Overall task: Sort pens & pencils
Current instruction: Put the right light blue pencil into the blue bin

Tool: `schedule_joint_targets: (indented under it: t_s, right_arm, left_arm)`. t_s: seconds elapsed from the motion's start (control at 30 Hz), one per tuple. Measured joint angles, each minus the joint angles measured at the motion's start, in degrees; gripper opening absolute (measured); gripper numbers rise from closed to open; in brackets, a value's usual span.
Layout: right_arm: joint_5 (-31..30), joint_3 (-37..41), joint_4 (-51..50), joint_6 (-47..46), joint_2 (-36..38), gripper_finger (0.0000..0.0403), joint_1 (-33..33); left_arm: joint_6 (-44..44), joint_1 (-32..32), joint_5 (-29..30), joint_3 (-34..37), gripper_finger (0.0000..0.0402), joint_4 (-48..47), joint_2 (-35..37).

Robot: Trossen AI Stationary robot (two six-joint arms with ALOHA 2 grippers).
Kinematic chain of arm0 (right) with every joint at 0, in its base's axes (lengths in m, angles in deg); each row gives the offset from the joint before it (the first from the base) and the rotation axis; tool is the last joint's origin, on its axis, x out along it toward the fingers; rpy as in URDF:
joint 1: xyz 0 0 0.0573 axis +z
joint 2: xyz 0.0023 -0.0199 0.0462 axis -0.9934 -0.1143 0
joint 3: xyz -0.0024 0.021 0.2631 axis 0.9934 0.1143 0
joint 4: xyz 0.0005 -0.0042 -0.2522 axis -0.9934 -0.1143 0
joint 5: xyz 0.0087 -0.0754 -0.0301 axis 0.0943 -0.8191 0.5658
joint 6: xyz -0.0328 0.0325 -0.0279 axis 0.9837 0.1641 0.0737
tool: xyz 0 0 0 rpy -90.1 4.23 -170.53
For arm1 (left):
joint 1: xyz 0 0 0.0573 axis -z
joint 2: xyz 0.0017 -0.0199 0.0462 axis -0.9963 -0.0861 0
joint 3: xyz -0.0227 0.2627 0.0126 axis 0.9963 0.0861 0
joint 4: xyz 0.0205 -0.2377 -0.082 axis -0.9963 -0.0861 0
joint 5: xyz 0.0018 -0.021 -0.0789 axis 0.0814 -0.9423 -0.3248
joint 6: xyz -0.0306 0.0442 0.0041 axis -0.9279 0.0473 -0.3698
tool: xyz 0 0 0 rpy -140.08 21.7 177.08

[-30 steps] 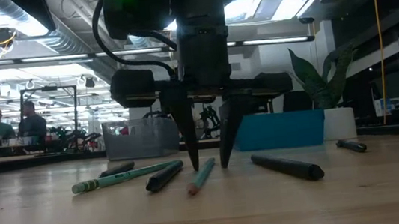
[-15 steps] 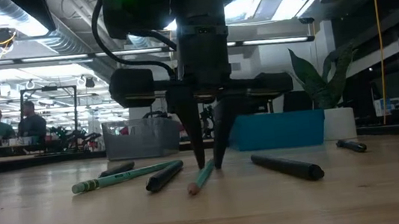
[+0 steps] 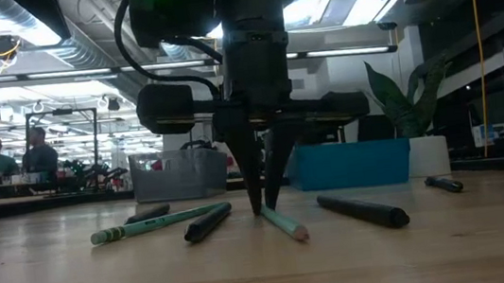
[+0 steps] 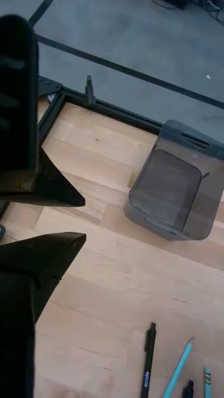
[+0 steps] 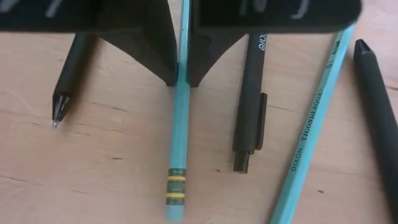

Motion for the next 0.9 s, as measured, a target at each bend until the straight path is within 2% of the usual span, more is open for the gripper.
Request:
schedule_joint_targets:
  t_s: [0.9]
  right_arm:
    - [-1.78,-4.25,-5.74,1.88,-0.37,0.003,0.09]
  left_arm:
    - [-0.02,0.01,0.01,0.0,0.0073,0.02,0.0]
